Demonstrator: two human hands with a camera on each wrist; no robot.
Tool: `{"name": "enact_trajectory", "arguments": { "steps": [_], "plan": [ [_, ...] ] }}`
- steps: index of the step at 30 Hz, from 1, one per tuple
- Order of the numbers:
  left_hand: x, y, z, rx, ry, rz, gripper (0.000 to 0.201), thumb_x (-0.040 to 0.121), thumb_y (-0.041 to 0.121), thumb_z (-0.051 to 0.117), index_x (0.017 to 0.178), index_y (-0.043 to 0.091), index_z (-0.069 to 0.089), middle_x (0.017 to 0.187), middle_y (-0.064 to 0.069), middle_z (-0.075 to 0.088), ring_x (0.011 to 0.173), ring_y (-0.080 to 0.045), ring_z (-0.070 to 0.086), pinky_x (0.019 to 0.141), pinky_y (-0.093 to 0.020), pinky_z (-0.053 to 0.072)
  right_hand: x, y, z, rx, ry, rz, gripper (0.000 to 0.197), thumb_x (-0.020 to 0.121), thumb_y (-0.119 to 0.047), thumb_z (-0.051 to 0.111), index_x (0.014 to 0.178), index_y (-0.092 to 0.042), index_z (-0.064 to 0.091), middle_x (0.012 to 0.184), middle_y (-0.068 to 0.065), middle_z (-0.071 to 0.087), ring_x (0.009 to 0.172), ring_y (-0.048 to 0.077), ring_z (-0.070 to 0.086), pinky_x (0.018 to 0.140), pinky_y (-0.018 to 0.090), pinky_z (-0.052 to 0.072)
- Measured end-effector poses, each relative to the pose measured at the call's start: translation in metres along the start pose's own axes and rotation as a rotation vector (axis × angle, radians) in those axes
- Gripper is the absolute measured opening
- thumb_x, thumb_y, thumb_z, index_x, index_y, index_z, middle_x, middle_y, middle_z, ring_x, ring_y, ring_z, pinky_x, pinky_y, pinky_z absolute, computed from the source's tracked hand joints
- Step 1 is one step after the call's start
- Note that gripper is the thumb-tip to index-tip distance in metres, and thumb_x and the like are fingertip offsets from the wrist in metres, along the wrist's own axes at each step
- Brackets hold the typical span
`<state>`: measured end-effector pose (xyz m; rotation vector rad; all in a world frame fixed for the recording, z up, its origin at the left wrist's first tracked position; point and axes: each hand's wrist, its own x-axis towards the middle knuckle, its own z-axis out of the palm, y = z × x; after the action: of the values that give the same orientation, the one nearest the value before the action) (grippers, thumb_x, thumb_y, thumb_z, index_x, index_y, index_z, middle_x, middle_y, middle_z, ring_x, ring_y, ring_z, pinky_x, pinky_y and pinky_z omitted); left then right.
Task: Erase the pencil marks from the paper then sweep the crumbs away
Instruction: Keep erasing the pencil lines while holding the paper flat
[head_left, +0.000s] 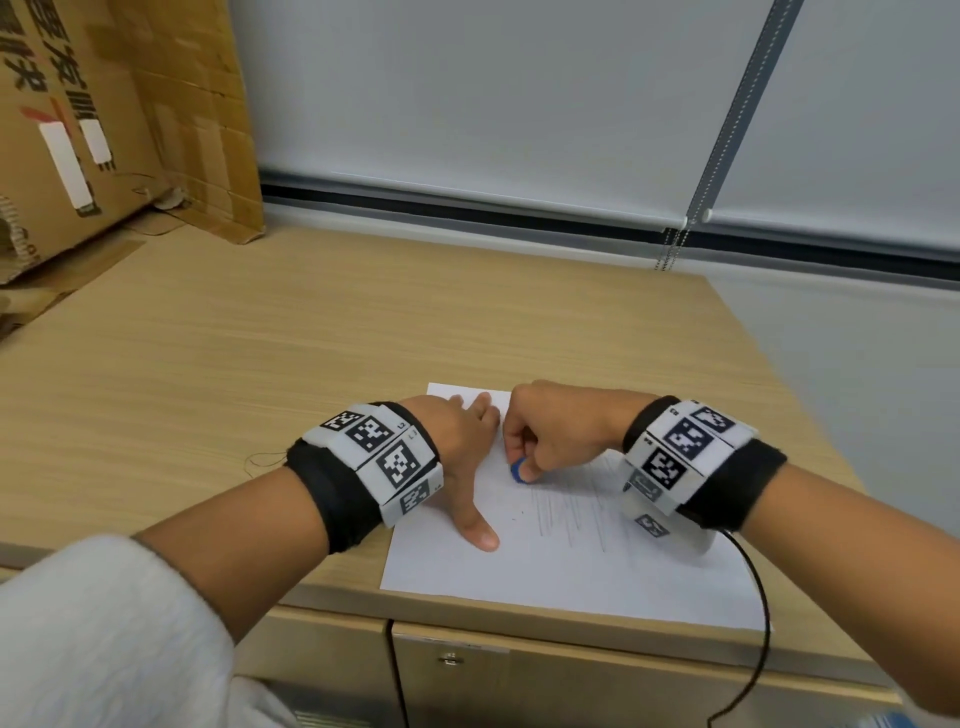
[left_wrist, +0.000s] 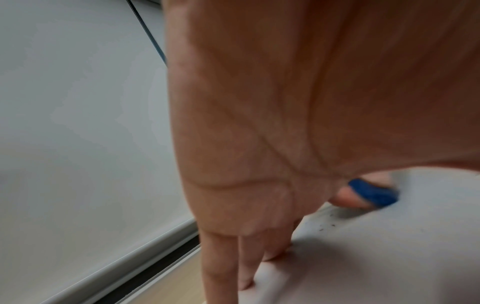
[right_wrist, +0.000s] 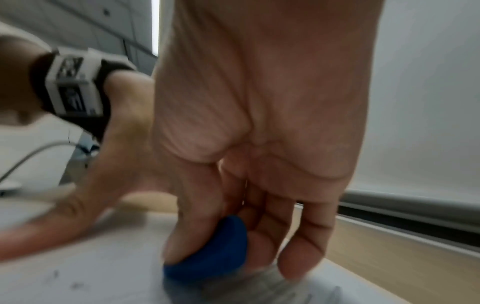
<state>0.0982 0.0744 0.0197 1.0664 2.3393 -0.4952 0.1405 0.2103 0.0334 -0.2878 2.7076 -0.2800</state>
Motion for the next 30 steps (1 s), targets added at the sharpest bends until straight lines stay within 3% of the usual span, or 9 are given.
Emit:
{"name": "enact_trajectory", "arguments": {
  "steps": [2,6,11,16,21,25,30],
  "plan": [
    [-0.001,0.001,0.000,0.000,-0.006,0.001,0.143,0.059,0.075,0.073,0.153,0.014,-0.018,0.161,-0.002,-0.022,0.150,-0.026,-0.002,0.118,-0.046,0.020,0.005,0.002,-0.006,-0.008,-0.006,0.006,0.007,0.081,-0.014,0.072,0.087,-0.011,0.074,0.065,-0.016,0.060,0.062,-0.001,0.054,0.060,0.014,0.045],
    [-0.004,0.003,-0.002,0.021,-0.006,-0.007,0.141,0.062,0.075,0.071,0.153,0.011,-0.015,0.161,-0.002,-0.021,0.150,-0.026,0.001,0.117,-0.047,0.023,0.018,0.013,-0.011,0.027,0.181,0.063,0.006,0.082,-0.011,0.070,0.084,-0.006,0.072,0.066,-0.009,0.061,0.064,0.006,0.056,0.064,0.021,0.049],
    [-0.005,0.004,-0.001,0.024,0.010,-0.013,0.141,0.061,0.076,0.071,0.153,0.011,-0.014,0.162,-0.003,-0.017,0.149,-0.027,0.006,0.116,-0.047,0.027,0.009,0.011,-0.008,0.060,-0.028,0.010,0.008,0.081,-0.013,0.073,0.088,-0.010,0.075,0.068,-0.014,0.064,0.065,-0.001,0.058,0.068,0.019,0.051],
    [-0.005,0.004,-0.003,0.031,0.009,-0.016,0.140,0.060,0.076,0.071,0.154,0.011,-0.011,0.162,-0.003,-0.017,0.150,-0.026,0.005,0.116,-0.047,0.026,0.022,0.018,-0.010,0.053,0.217,0.062,0.005,0.083,-0.011,0.069,0.085,-0.008,0.073,0.065,-0.010,0.060,0.062,0.001,0.053,0.065,0.022,0.044],
    [-0.006,0.002,0.000,0.003,0.020,-0.003,0.140,0.062,0.074,0.073,0.153,0.015,-0.016,0.162,-0.002,-0.019,0.150,-0.025,0.000,0.117,-0.048,0.022,0.017,0.016,-0.015,0.027,0.011,0.049,0.005,0.081,-0.013,0.073,0.086,-0.012,0.074,0.068,-0.013,0.063,0.066,0.001,0.057,0.069,0.021,0.051],
    [-0.004,0.001,-0.002,-0.014,-0.004,0.008,0.140,0.062,0.071,0.075,0.152,0.023,-0.022,0.161,-0.001,-0.022,0.149,-0.026,-0.006,0.118,-0.050,0.019,0.018,0.016,-0.015,-0.004,0.155,0.064,0.002,0.081,-0.009,0.071,0.082,-0.010,0.072,0.066,-0.011,0.058,0.064,0.006,0.054,0.064,0.023,0.045],
    [-0.004,0.002,-0.002,-0.018,-0.007,0.011,0.140,0.062,0.069,0.076,0.152,0.025,-0.022,0.161,-0.003,-0.021,0.149,-0.028,-0.004,0.118,-0.050,0.019,0.007,0.010,-0.009,-0.023,-0.013,0.021,0.005,0.080,-0.013,0.073,0.085,-0.013,0.074,0.065,-0.015,0.059,0.062,0.000,0.054,0.061,0.015,0.045]
  ]
}}
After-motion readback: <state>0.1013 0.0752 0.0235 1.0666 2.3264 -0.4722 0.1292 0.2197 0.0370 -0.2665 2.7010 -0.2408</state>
